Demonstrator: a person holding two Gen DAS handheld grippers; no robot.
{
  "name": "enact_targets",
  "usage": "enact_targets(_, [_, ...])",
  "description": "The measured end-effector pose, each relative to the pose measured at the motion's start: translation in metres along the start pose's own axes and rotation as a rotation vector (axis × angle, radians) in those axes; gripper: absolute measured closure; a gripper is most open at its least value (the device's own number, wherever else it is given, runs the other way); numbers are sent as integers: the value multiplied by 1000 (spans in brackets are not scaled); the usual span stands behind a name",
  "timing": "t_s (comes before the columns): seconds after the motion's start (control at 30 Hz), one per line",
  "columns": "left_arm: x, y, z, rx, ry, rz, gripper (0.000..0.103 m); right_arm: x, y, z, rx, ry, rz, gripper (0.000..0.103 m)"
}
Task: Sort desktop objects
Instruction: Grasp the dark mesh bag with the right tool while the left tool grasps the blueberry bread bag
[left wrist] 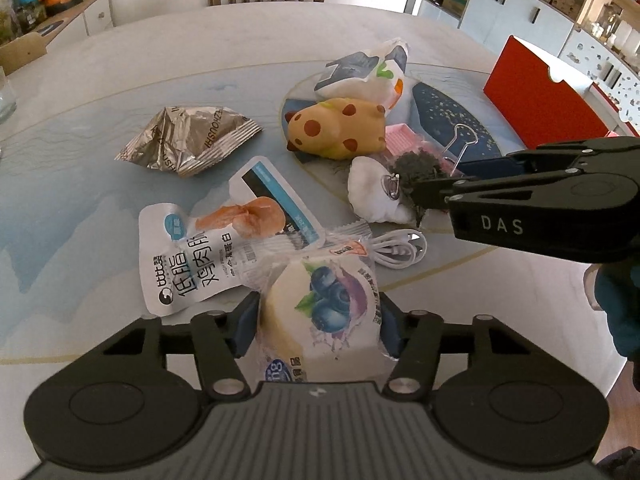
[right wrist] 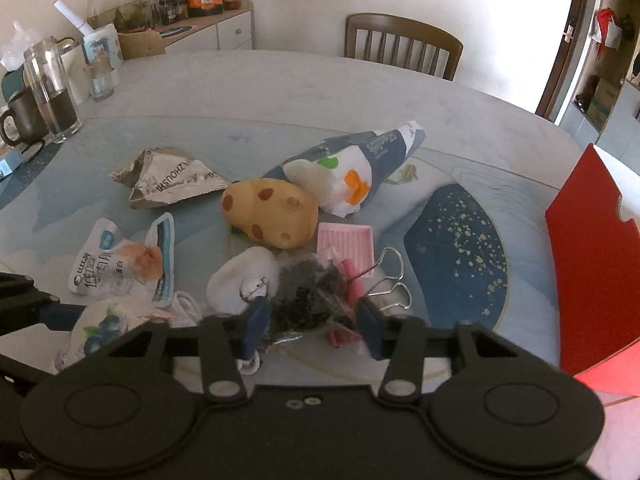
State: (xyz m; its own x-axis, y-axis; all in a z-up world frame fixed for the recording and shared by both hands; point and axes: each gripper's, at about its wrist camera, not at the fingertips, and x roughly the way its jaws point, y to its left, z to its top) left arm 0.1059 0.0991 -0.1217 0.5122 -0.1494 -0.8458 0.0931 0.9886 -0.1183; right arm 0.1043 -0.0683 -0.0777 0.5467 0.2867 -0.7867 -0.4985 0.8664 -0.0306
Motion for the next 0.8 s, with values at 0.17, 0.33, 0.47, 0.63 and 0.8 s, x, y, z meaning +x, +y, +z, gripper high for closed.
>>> enact_targets(0.17, [-2,2,0,20,2,-1,49,1,0,3,-6,16,3,75])
enact_targets(0.33, [-9,8,0,17,-8,-13,50,-4,0,5,-3,22,9,83])
enact_targets(0.47, [-16,13,2,20,-24,-22,50,-10,1,5,-4,21,3,85])
enact_targets(0.63, [-25,16,5,22,-40,-43,50,-24,0,3,13,17,-4,85])
enact_targets(0.8, [-33,15,9,40,-61,-62,50,-41,-2,2,42,12,-7,99])
